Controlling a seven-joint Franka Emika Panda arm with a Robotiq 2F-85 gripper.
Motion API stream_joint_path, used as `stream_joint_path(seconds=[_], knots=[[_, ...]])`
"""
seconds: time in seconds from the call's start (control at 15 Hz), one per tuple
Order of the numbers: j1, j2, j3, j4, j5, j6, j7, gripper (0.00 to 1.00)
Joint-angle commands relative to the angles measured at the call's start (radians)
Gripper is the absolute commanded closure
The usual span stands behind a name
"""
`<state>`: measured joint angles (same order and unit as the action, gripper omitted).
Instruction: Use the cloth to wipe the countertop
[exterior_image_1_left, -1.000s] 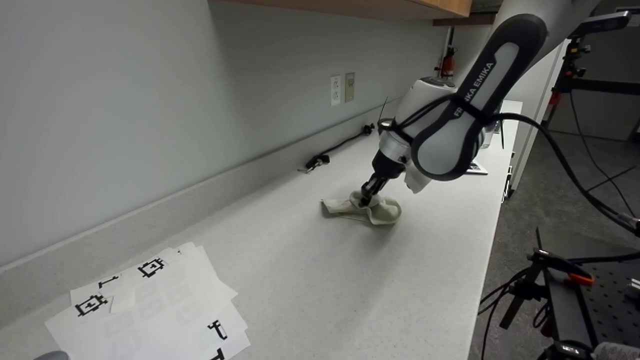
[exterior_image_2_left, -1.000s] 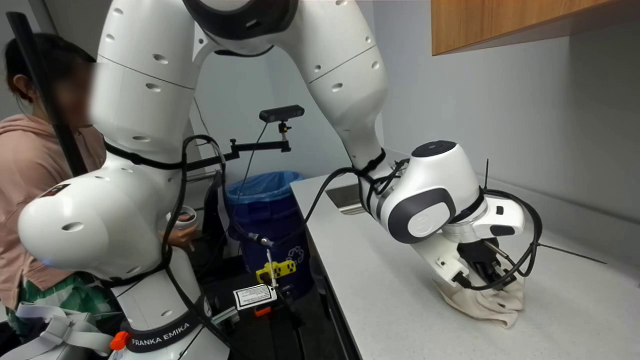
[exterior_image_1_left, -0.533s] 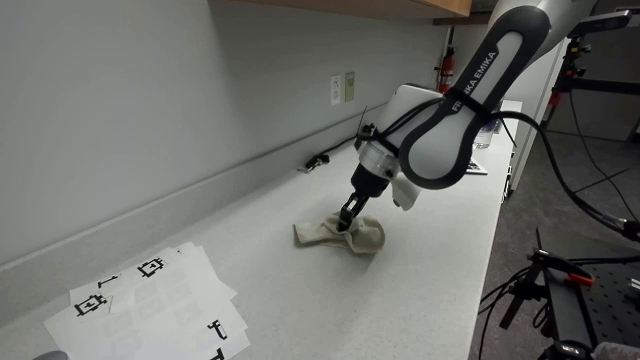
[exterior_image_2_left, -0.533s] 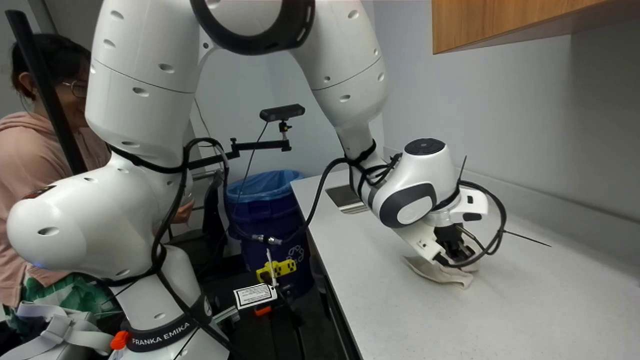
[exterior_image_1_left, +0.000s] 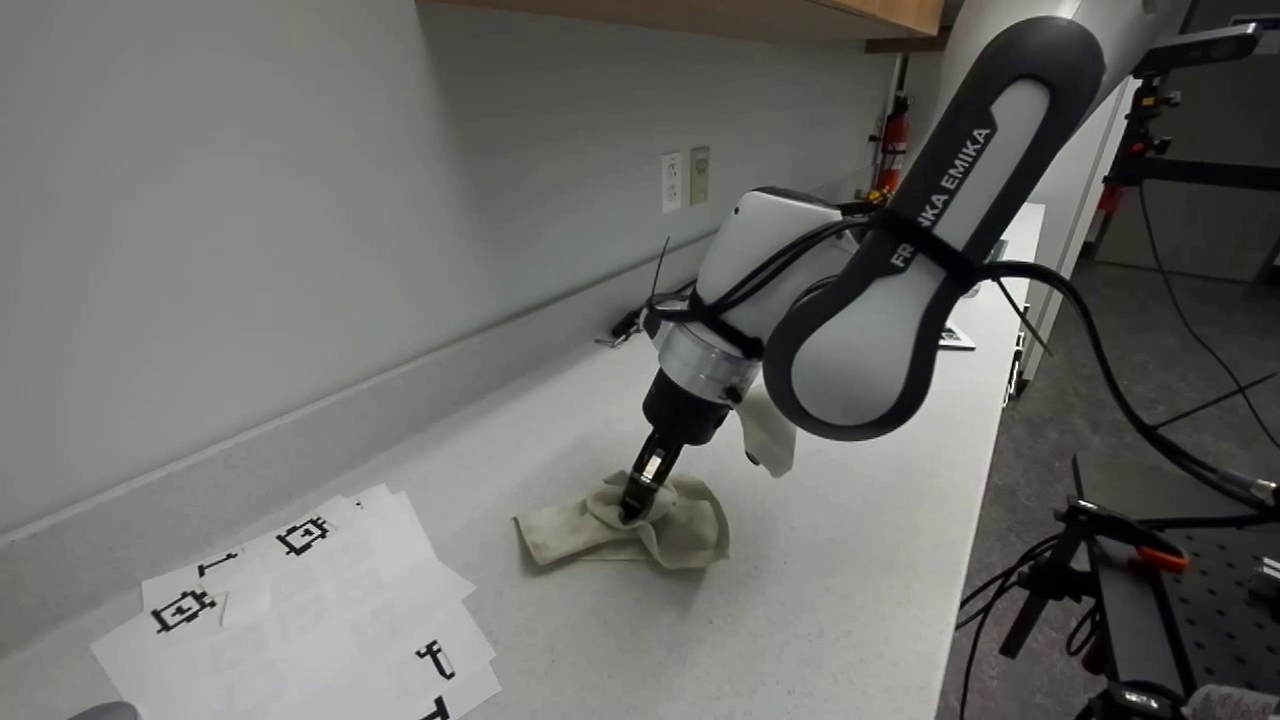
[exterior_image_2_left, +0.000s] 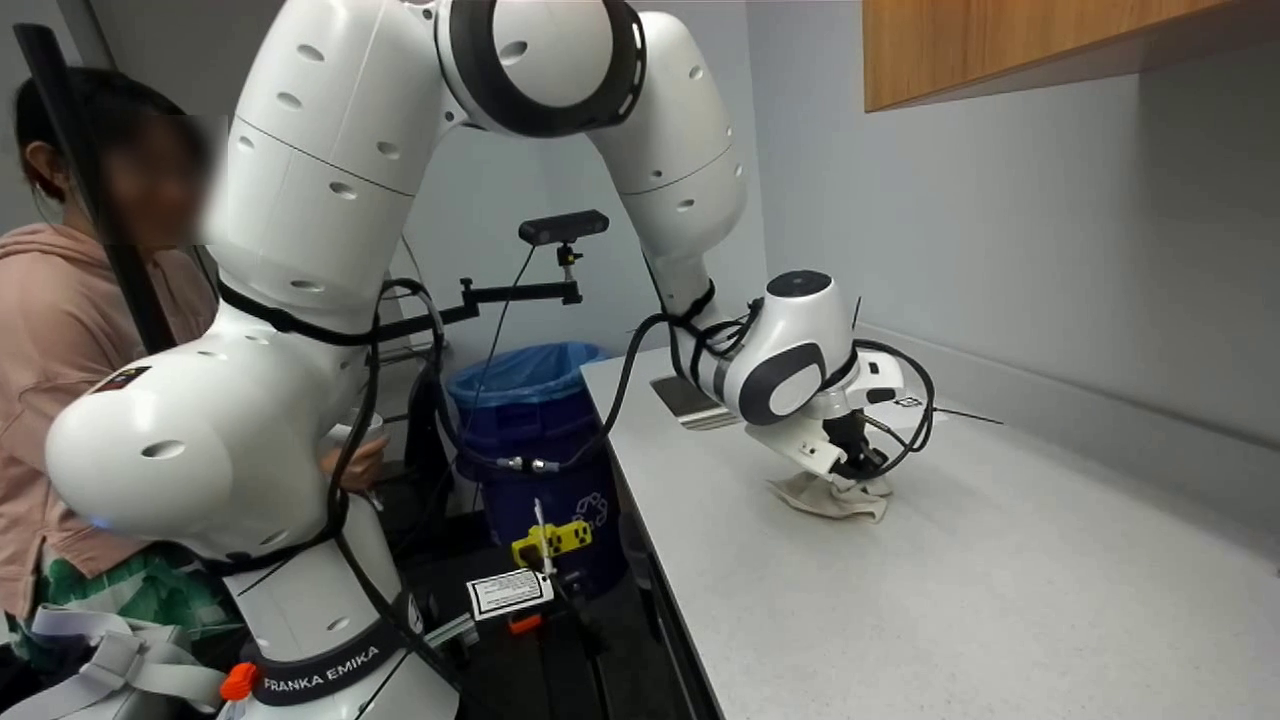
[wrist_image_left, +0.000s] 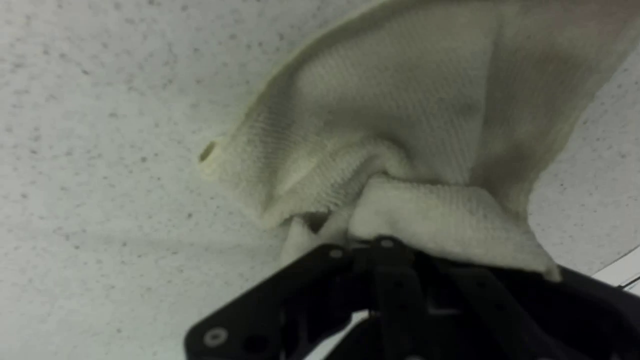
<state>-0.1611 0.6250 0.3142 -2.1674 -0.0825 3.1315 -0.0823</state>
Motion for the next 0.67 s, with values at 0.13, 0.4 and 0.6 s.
stream_joint_path(seconds=[0.13,0.4,0.6], knots=[[0.079,-0.019,-0.196,0.014,-0.001,-0.023,-0.01,0.99],[0.139,-0.039,-0.362,0.0,-0.008,-0.009,0.017,0.99],[0.161,-0.06,-0.457,-0.028,-0.005,0.008,0.033,0.99]])
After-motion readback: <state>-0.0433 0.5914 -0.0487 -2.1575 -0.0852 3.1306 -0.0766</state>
